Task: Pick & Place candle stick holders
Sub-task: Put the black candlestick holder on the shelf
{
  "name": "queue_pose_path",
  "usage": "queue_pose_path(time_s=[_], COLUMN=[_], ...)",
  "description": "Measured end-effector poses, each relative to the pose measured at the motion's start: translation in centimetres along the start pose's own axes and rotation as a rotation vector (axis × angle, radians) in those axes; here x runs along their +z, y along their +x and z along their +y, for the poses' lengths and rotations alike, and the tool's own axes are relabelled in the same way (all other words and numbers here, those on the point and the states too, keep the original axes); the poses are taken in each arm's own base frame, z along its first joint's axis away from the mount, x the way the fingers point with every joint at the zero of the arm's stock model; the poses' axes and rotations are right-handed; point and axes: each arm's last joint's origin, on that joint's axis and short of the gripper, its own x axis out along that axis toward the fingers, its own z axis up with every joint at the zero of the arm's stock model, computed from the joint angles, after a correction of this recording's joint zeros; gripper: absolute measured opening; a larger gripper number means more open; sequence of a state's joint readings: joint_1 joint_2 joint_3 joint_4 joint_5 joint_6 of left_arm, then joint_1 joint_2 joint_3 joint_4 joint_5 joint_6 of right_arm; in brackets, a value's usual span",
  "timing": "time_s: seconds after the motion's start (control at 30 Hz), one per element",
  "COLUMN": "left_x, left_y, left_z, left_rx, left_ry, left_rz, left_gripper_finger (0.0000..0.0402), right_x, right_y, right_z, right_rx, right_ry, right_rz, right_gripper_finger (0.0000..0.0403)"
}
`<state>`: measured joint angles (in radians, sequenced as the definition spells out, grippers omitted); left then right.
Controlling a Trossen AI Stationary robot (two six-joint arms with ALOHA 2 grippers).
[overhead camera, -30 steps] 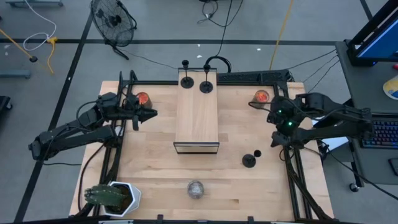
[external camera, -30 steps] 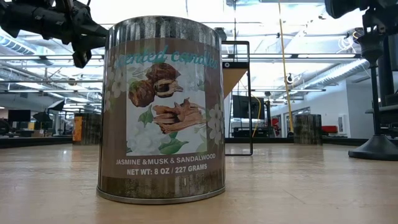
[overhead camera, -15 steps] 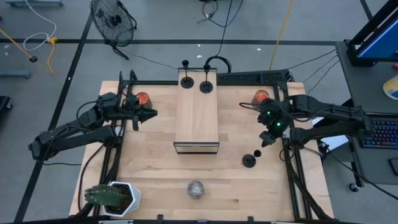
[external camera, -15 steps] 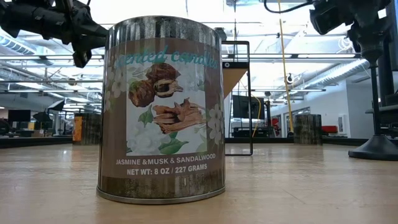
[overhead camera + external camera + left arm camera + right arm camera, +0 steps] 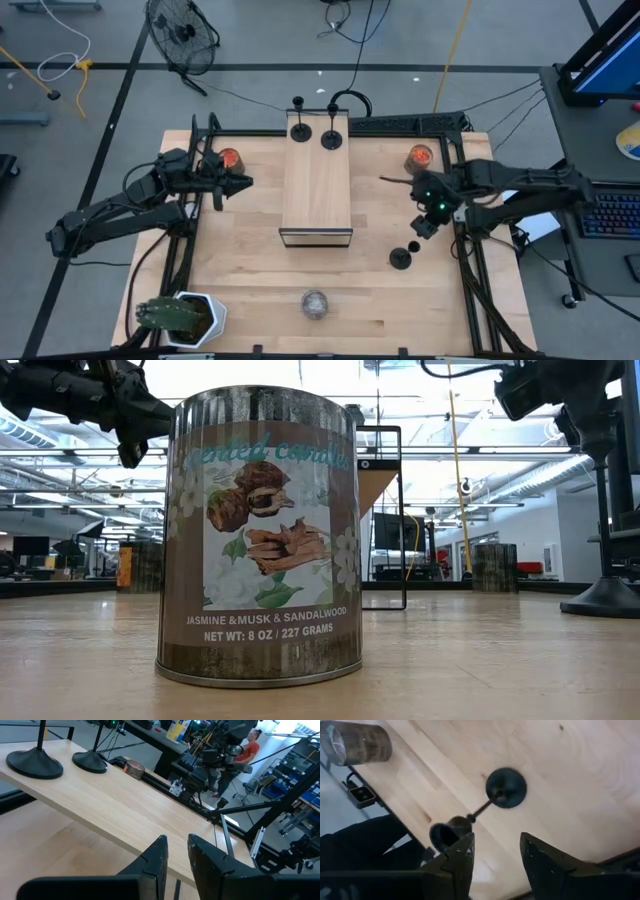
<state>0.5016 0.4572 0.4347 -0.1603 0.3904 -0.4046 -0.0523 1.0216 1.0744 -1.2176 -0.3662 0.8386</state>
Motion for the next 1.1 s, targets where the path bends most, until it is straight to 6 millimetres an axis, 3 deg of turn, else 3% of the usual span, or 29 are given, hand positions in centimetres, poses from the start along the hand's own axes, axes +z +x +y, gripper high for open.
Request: queue_pose_path(time_s=[0.67, 1.1], left_x=[0.0, 0.0], left_y=[0.0, 0.0], left_z=[0.0, 0.0], left_rx=[0.0, -0.002], left_ry=[0.039, 0.229], left_rz=[0.0, 0.001], left_gripper_finger=[0.0081, 0.0081], right_x=[-2.0, -1.4], right_y=[1.6, 3.3], right_z=[2.3, 2.9], right_rx=[-0.07, -0.17], right_ry=[-0.051, -0.069], right_rz=[-0.051, -0.063], right_gripper_finger=[0.015, 0.015])
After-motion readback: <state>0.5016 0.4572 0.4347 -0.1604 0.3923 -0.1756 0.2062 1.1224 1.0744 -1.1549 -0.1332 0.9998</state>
